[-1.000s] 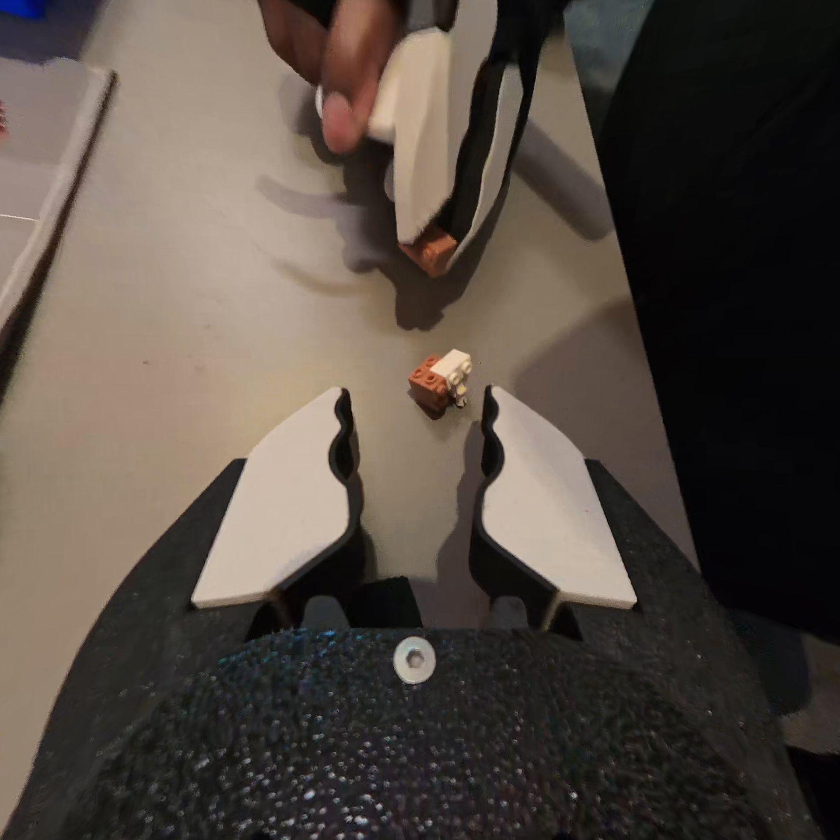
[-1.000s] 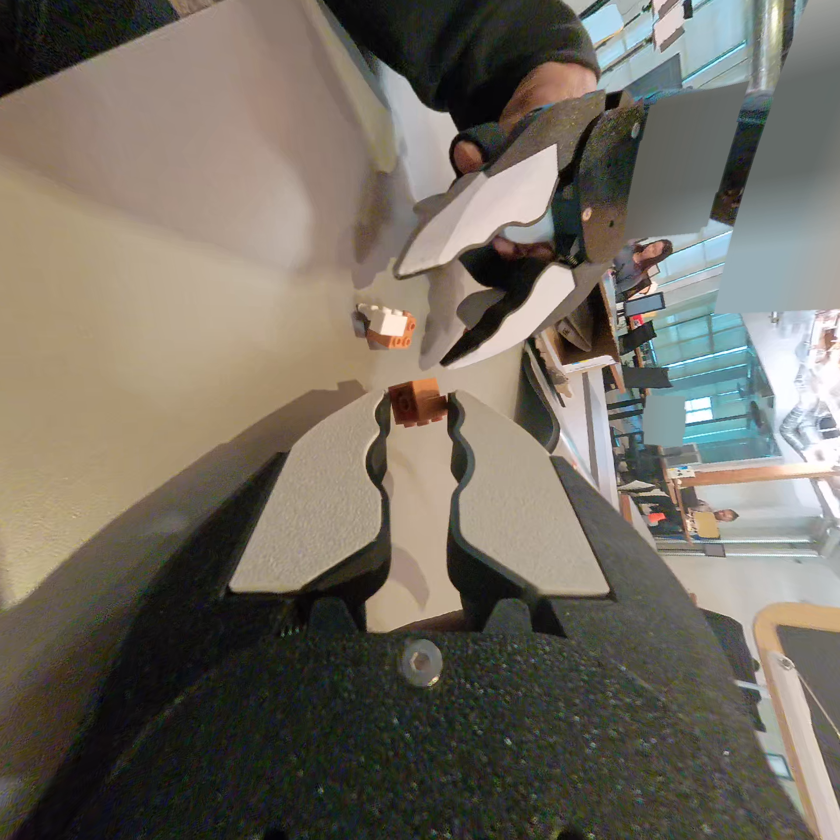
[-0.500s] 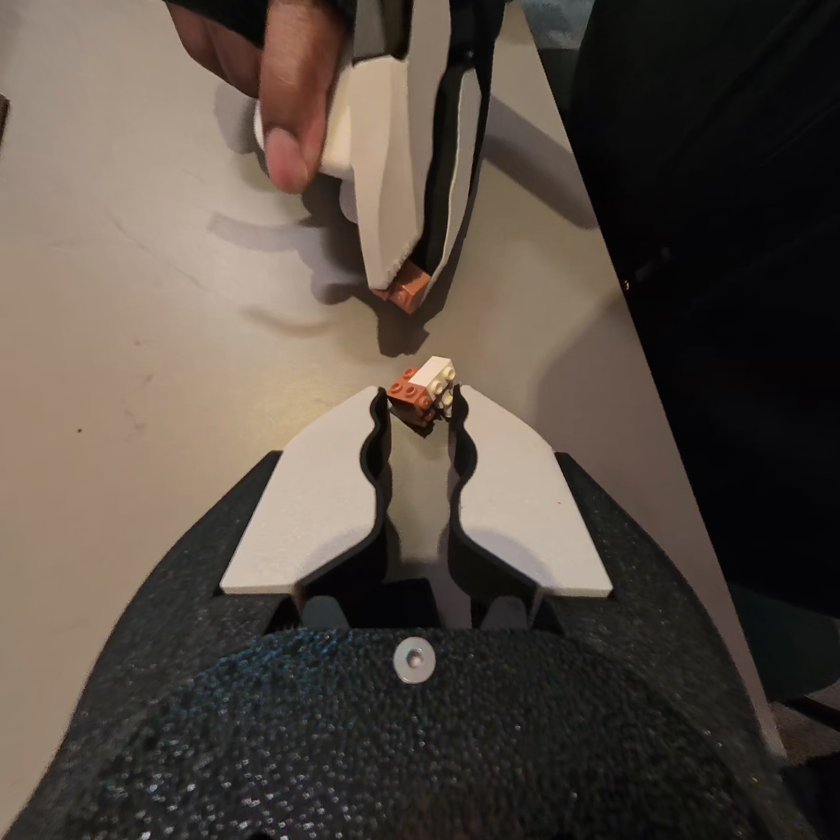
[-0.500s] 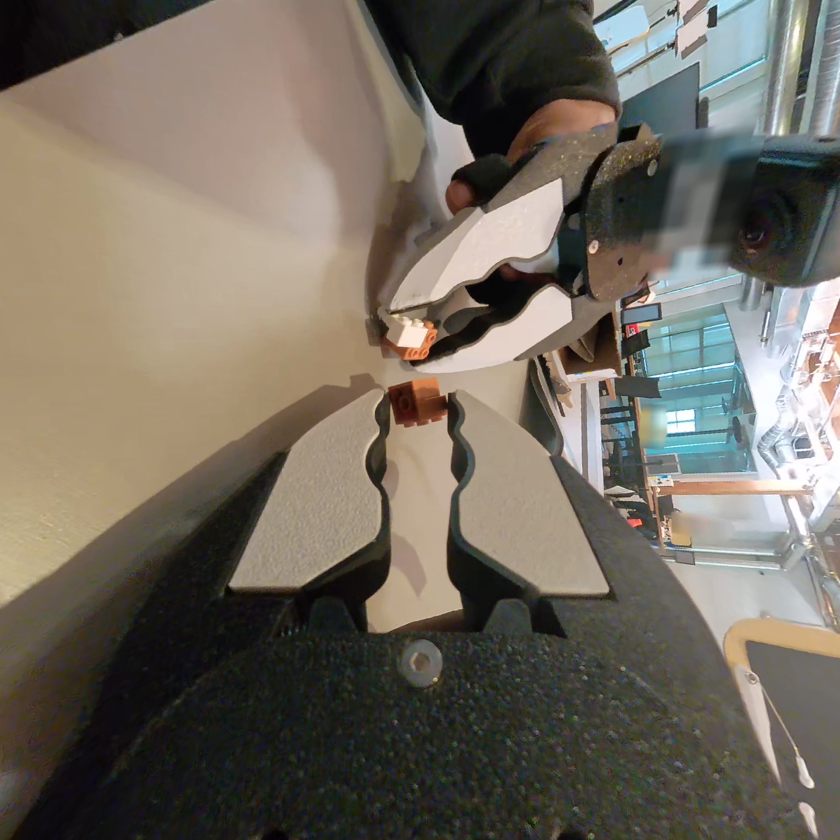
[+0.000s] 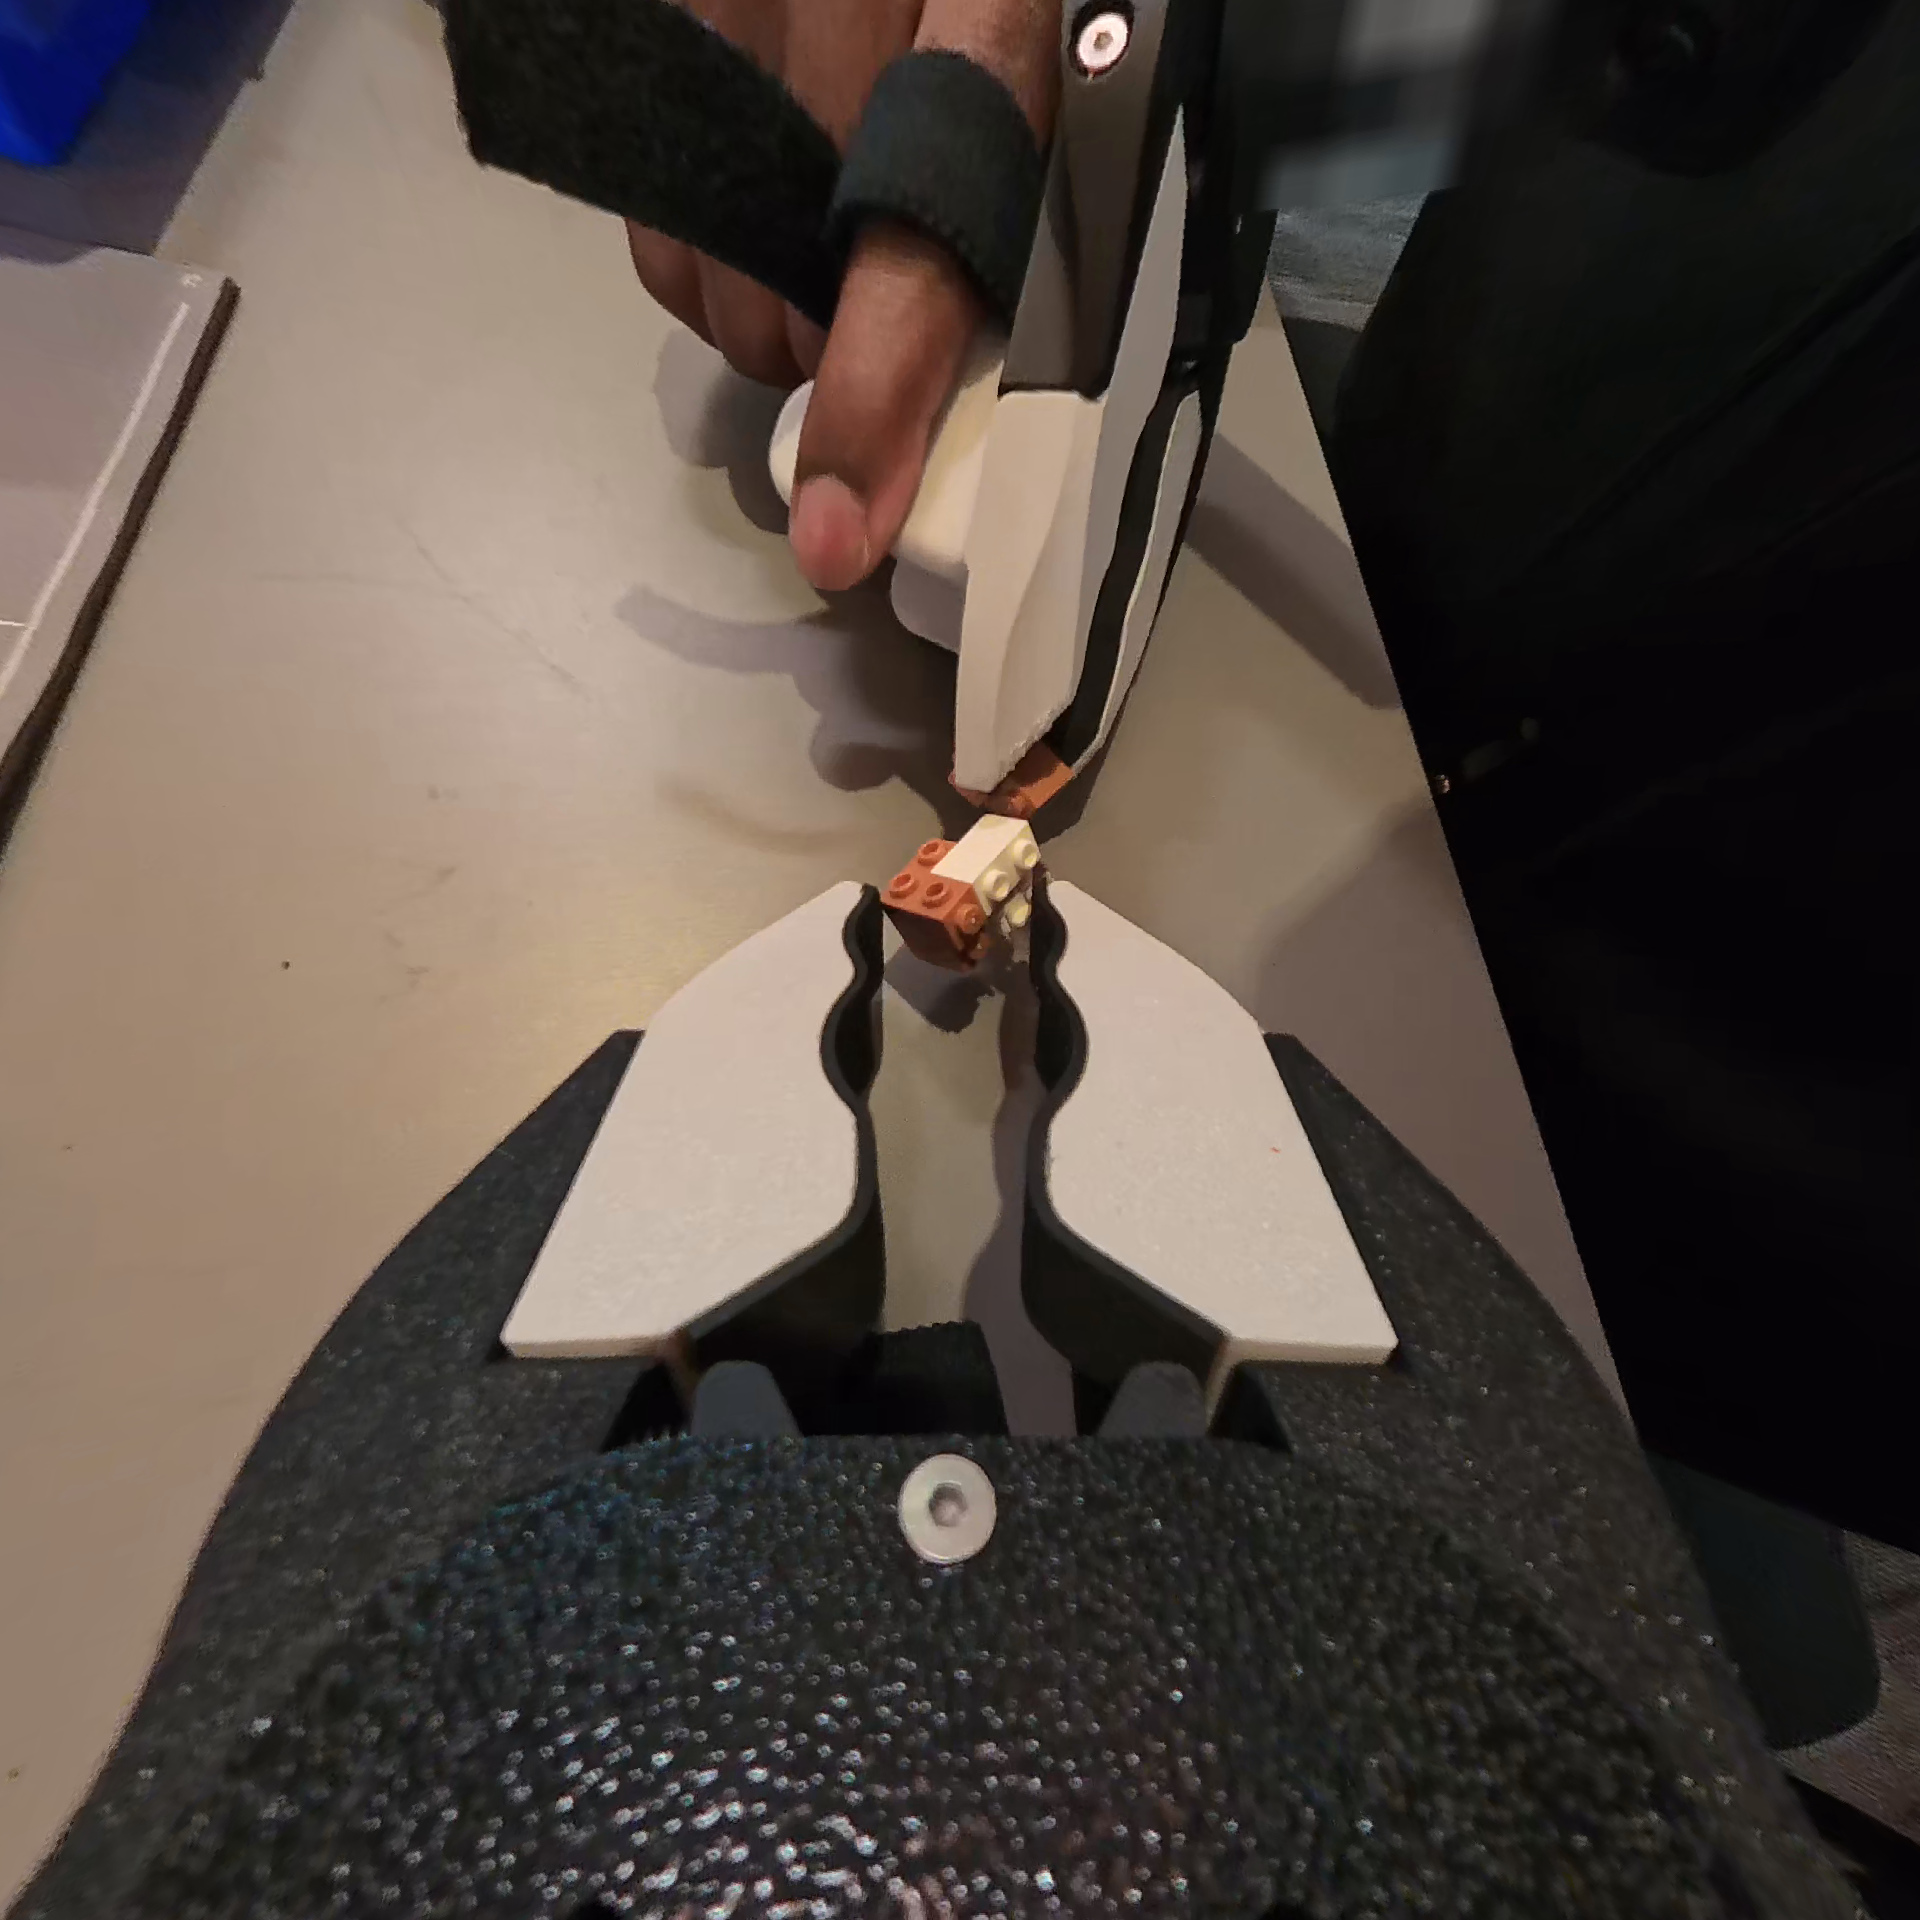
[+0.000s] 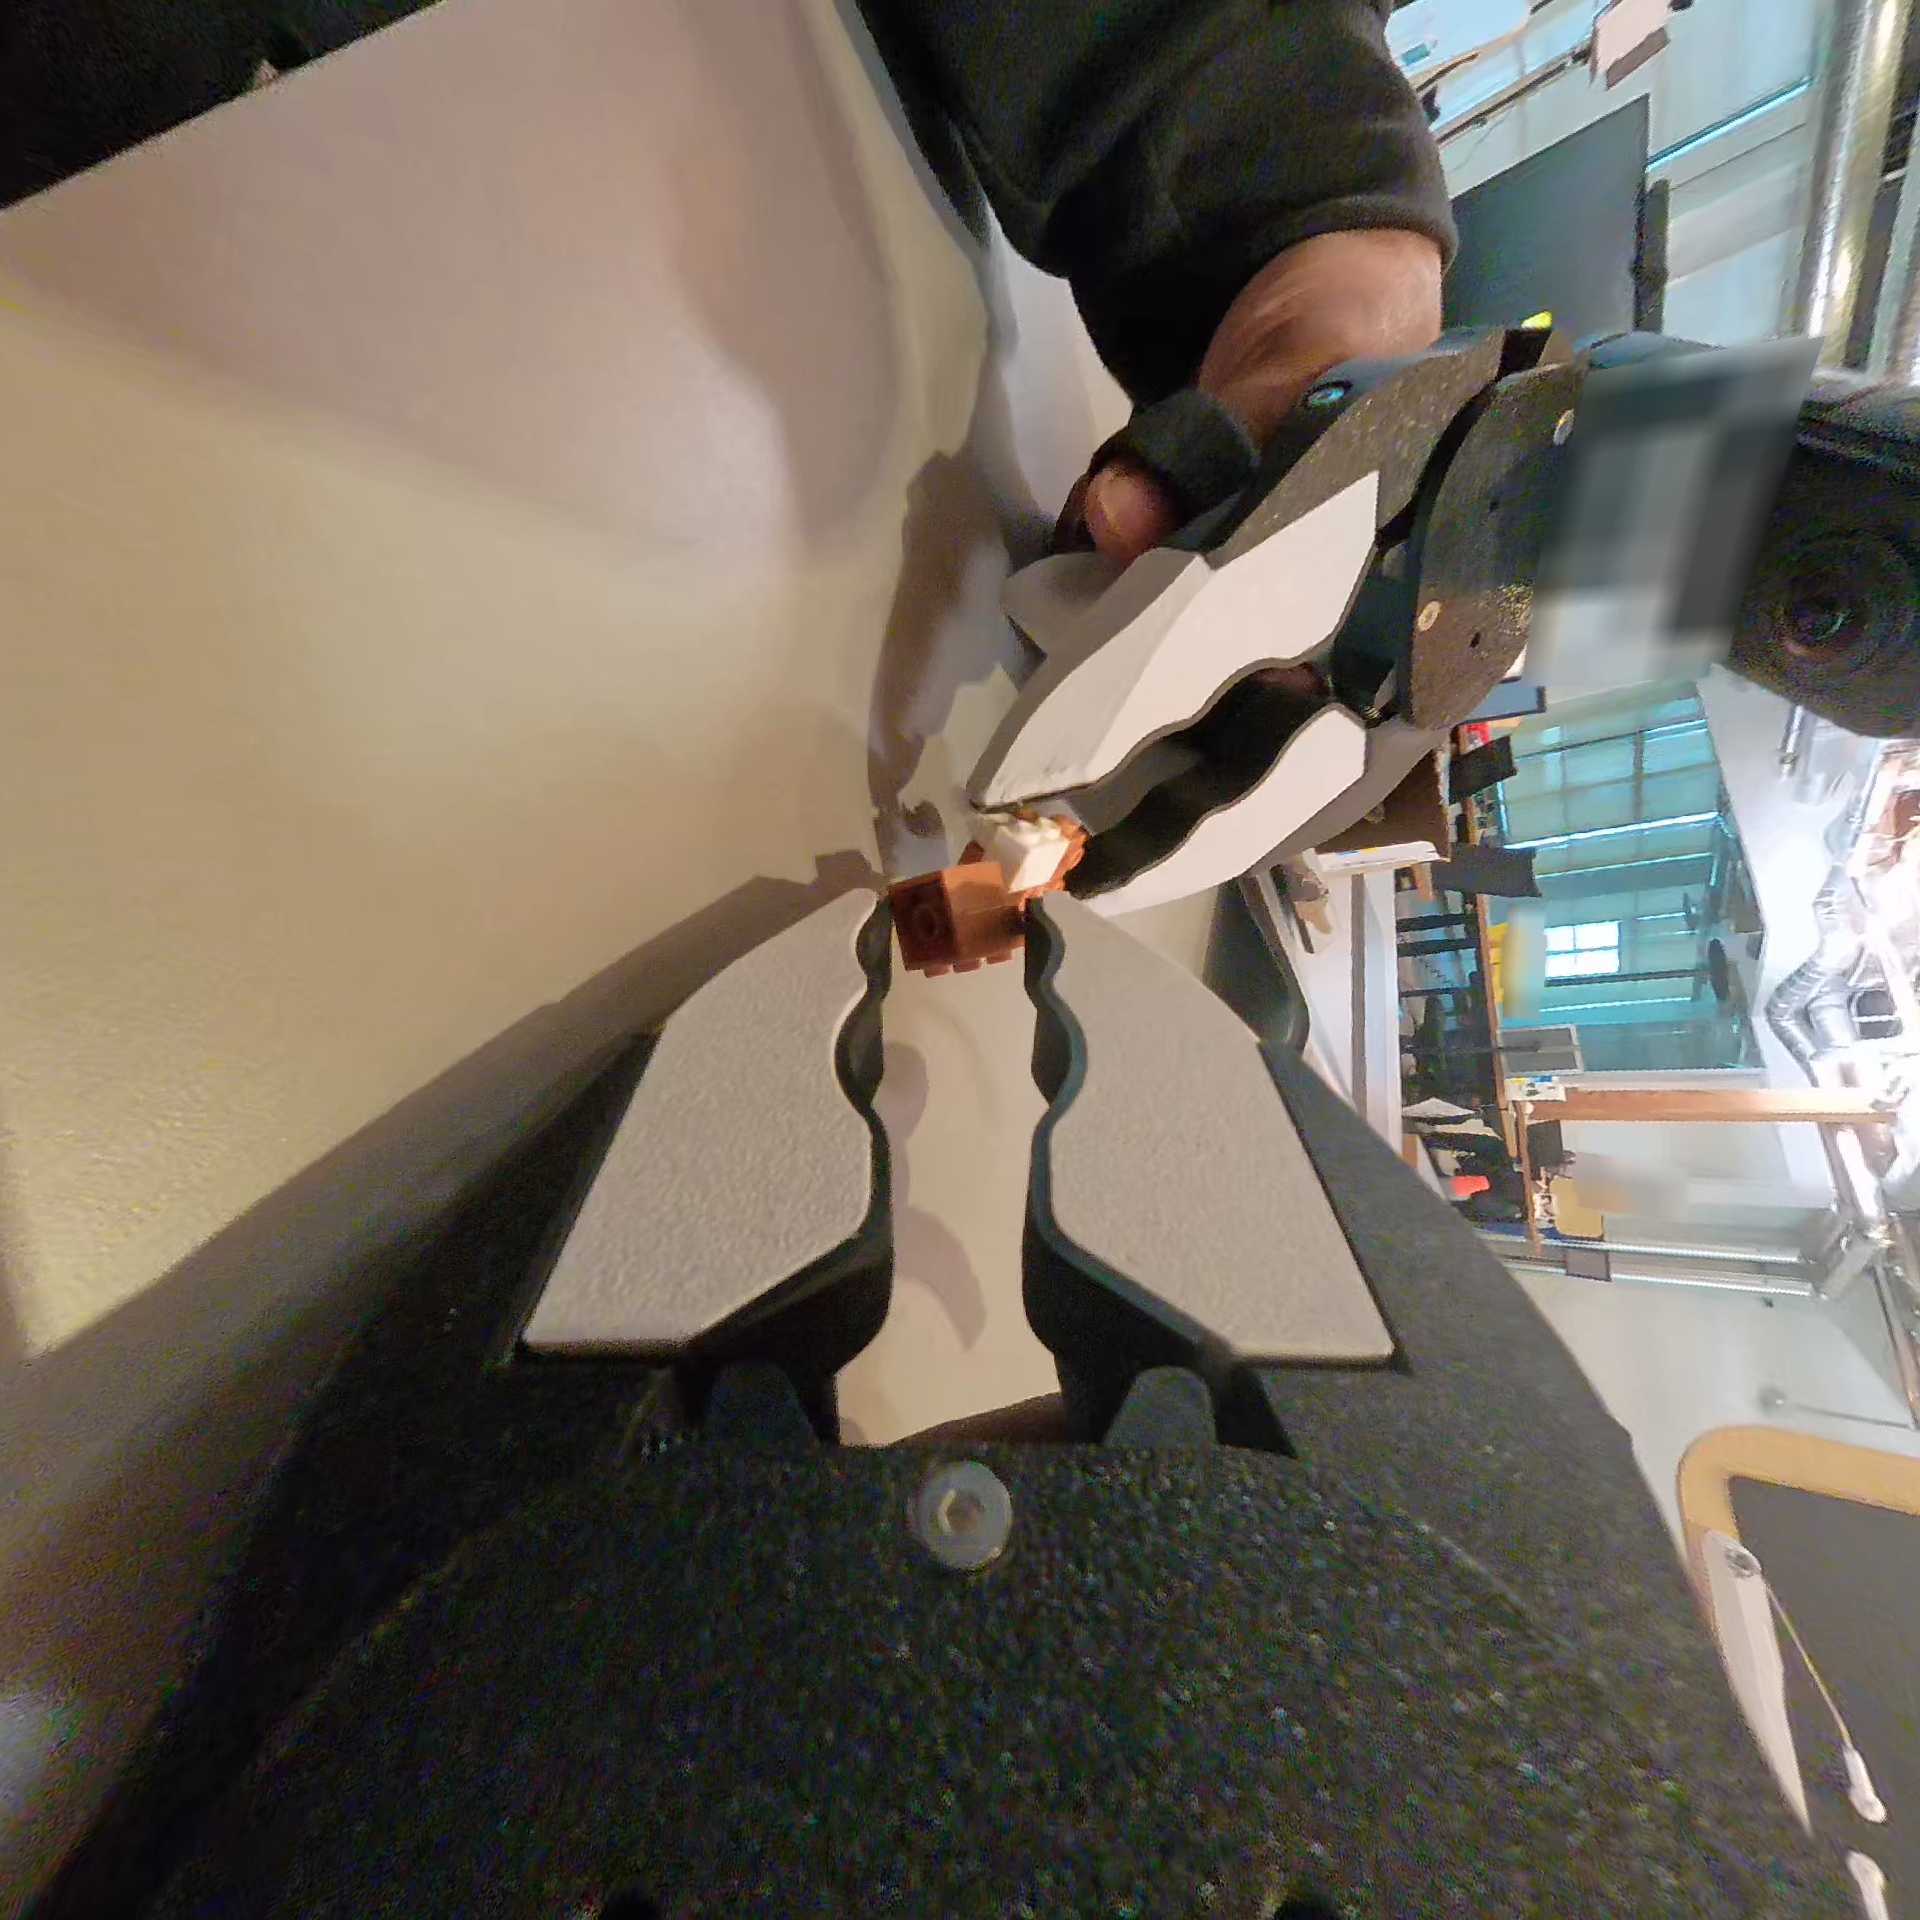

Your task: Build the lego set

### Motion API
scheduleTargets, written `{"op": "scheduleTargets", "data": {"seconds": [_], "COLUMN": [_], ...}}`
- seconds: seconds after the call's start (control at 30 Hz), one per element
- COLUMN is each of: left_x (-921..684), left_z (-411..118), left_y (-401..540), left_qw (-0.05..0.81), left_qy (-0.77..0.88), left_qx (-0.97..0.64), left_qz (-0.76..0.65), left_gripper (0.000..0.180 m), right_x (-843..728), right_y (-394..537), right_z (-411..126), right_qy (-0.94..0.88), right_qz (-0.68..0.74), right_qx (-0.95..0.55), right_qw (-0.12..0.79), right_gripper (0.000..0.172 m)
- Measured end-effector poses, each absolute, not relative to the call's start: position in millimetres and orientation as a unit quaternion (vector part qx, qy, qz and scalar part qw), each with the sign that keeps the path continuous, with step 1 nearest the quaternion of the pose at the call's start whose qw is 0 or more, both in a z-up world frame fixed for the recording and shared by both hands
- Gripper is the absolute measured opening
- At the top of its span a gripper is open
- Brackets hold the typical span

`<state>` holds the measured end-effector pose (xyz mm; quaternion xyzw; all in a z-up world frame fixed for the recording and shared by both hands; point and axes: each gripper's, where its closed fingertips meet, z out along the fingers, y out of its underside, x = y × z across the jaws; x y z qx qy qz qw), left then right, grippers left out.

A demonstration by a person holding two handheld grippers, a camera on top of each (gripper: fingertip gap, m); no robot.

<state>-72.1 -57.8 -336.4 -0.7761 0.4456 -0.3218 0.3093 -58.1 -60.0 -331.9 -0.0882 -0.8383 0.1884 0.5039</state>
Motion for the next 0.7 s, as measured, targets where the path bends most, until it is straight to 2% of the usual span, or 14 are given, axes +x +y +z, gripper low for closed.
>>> {"op": "scheduleTargets", "data": {"seconds": [0.17, 0.33, 0.57, 0.7], "left_x": [-73, -72, -73, -69], "left_z": [-335, -334, -314, -309], "left_y": [-56, -55, -35, -37], "left_qw": [0.309, 0.314, 0.333, 0.328], "left_qy": [0.435, 0.431, 0.307, 0.292], "left_qx": [-0.78, -0.779, -0.789, -0.776], "left_qz": [-0.328, -0.33, -0.415, -0.453], "left_gripper": [0.026, 0.026, 0.026, 0.027], "right_x": [-56, -49, -67, -75], "right_y": [-59, -51, -33, -28], "right_z": [-333, -333, -311, -306], "right_qy": [-0.851, -0.862, -0.813, -0.794], "right_qz": [0.208, 0.215, 0.181, 0.178], "right_qx": [-0.108, -0.119, -0.144, -0.171], "right_qw": [0.47, 0.443, 0.535, 0.556], "right_gripper": [0.024, 0.036, 0.035, 0.034]}}
